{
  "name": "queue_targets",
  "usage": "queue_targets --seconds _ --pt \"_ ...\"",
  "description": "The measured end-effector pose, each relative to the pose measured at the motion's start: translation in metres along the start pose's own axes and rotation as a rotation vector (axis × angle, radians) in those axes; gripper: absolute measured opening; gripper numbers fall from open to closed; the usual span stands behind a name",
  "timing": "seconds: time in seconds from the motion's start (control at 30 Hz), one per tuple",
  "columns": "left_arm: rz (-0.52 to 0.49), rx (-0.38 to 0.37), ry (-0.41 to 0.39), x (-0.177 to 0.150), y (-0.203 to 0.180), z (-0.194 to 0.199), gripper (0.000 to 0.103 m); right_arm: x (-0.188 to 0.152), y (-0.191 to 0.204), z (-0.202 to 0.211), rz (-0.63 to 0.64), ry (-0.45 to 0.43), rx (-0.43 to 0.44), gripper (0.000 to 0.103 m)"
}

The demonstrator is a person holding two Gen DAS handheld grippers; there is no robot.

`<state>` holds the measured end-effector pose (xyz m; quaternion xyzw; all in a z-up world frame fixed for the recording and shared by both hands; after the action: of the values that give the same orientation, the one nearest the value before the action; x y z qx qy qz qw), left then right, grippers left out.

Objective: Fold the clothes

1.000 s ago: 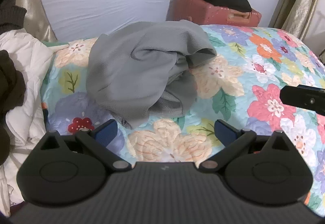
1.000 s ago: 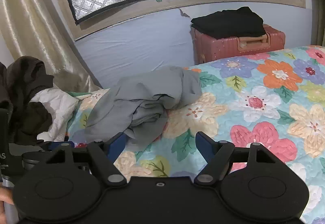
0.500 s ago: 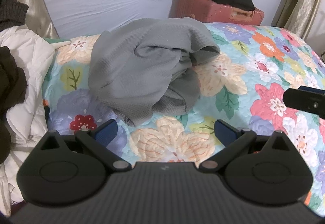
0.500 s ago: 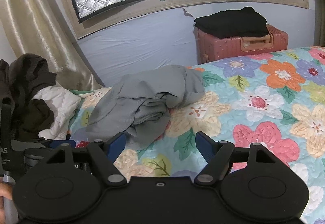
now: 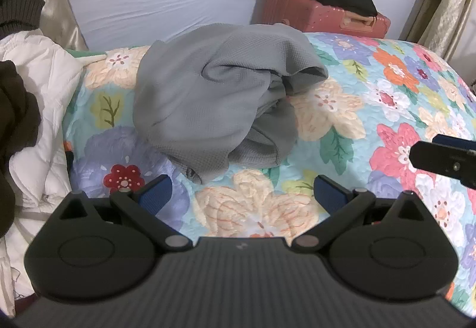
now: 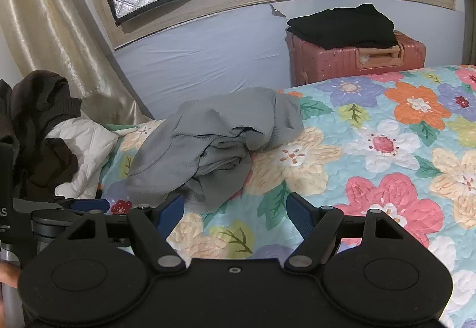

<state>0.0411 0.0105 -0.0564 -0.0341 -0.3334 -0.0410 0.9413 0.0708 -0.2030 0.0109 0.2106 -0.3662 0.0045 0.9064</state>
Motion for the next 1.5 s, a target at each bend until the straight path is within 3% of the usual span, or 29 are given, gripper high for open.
queue_targets --seconds 0.37,0.7,0.97,1.1,1.2,1.3,1.37,1.43,1.5 --pt "0.020 0.014 -0.013 -0.005 0.012 -0.010 0.103 -0.007 -0.007 -0.012 0.000 0.029 -0.009 0.080" --pt "0.087 0.011 -0.128 -0.006 0.028 -0.038 0.103 -0.009 -0.026 -0.032 -0.008 0.092 0.040 0.080" --pt "0.194 -0.037 -0.179 -0.008 0.052 -0.067 0.103 0.014 -0.054 -0.055 -0.092 0.189 0.140 0.080" --pt "0.275 -0.084 -0.170 -0.008 0.065 -0.090 0.103 0.036 -0.065 -0.065 -0.179 0.155 0.239 0.081" --pt "0.267 -0.057 -0.143 -0.005 0.070 -0.104 0.103 0.060 -0.074 -0.091 -0.231 0.108 0.271 0.083" --pt "0.244 -0.066 -0.194 0.010 0.078 -0.105 0.103 0.087 -0.078 -0.137 -0.347 0.107 0.311 0.083" --pt "0.283 -0.059 -0.194 0.025 0.087 -0.114 0.101 0.104 -0.083 -0.165 -0.449 0.119 0.359 0.083" --pt "0.329 -0.053 -0.165 0.028 0.092 -0.124 0.101 0.114 -0.085 -0.192 -0.524 0.135 0.358 0.083" --pt "0.344 -0.050 -0.142 0.028 0.093 -0.130 0.097 0.112 -0.078 -0.210 -0.519 0.180 0.325 0.083"
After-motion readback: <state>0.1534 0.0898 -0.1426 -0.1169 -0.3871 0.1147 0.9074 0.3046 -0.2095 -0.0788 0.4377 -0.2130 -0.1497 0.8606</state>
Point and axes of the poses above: each gripper's, at about its wrist camera, not at the fingertips, and z roughly against the way its jaws point, y to its left, x to its top, the point moved 7 cm from there along -z, roughly the way its jaws point, and after that the axes turned 10 degrees about -z, right-handed, at the moved point
